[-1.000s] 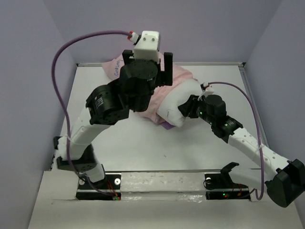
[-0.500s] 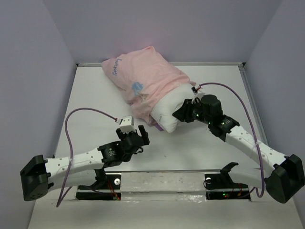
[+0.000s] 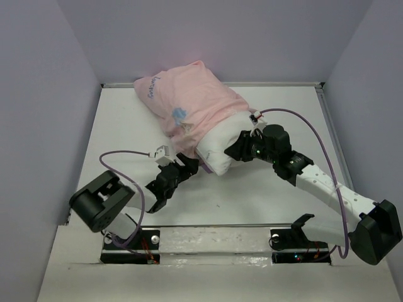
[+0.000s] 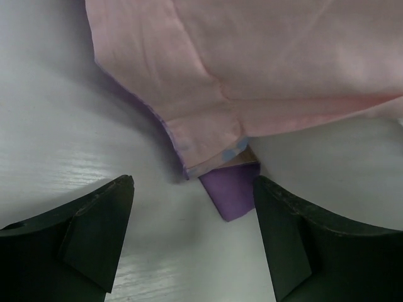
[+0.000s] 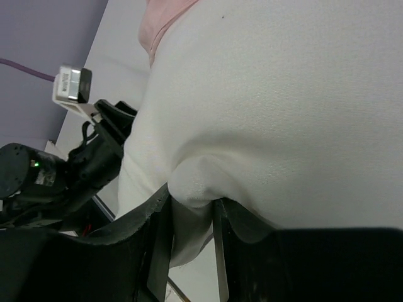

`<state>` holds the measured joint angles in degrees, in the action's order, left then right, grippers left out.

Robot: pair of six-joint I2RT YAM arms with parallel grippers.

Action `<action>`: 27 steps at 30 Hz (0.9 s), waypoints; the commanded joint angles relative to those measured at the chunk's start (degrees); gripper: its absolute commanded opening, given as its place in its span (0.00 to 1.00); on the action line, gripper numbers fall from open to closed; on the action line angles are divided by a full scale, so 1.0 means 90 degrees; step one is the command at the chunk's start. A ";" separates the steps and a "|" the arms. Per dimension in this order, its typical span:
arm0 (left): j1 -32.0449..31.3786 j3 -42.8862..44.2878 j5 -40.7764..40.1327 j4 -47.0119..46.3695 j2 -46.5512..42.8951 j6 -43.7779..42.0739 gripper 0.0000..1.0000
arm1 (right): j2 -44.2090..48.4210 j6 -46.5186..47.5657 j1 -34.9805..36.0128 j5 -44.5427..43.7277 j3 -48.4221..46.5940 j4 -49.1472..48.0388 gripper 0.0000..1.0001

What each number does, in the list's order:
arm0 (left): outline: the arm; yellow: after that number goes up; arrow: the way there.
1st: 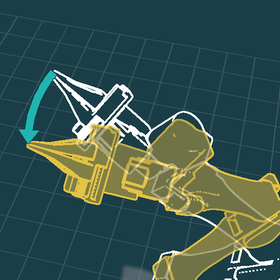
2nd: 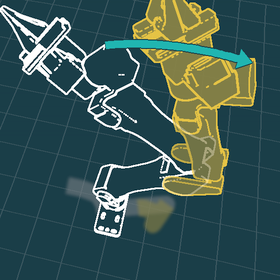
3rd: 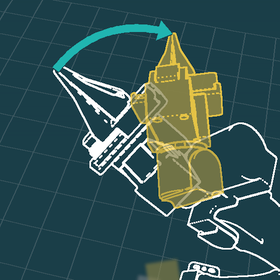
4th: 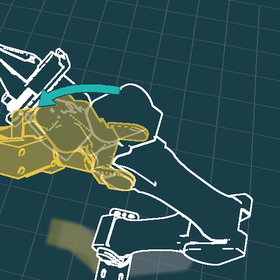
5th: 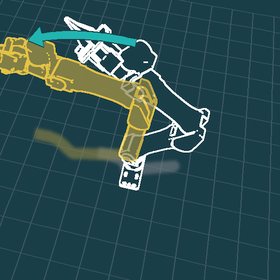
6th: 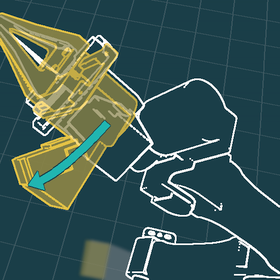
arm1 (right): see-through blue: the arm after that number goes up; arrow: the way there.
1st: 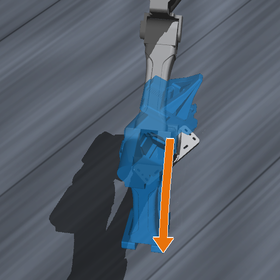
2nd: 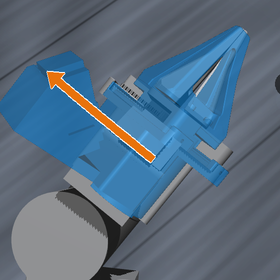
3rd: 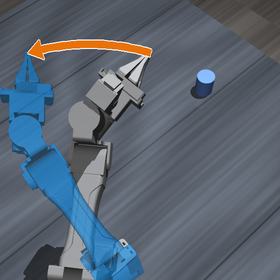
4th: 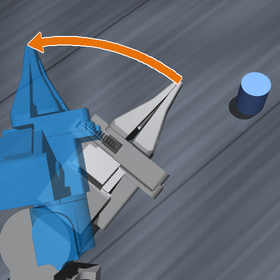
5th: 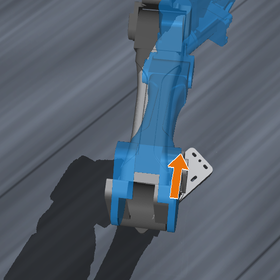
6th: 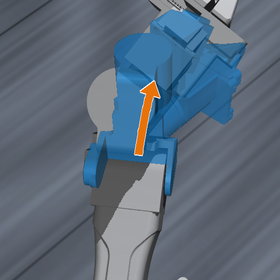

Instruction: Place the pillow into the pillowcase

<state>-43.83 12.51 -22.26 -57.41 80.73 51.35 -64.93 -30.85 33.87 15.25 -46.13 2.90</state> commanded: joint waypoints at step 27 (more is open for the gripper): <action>0.0924 -0.0403 0.0365 -0.1248 -0.1095 -0.0560 0.00 | -0.0791 -0.0019 0.1535 -0.0667 -0.0732 -0.0800 0.10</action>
<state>-36.40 11.81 -16.03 -71.92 87.48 47.40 -68.14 -31.70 39.62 13.67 -46.68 1.89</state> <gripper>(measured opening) 0.037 0.125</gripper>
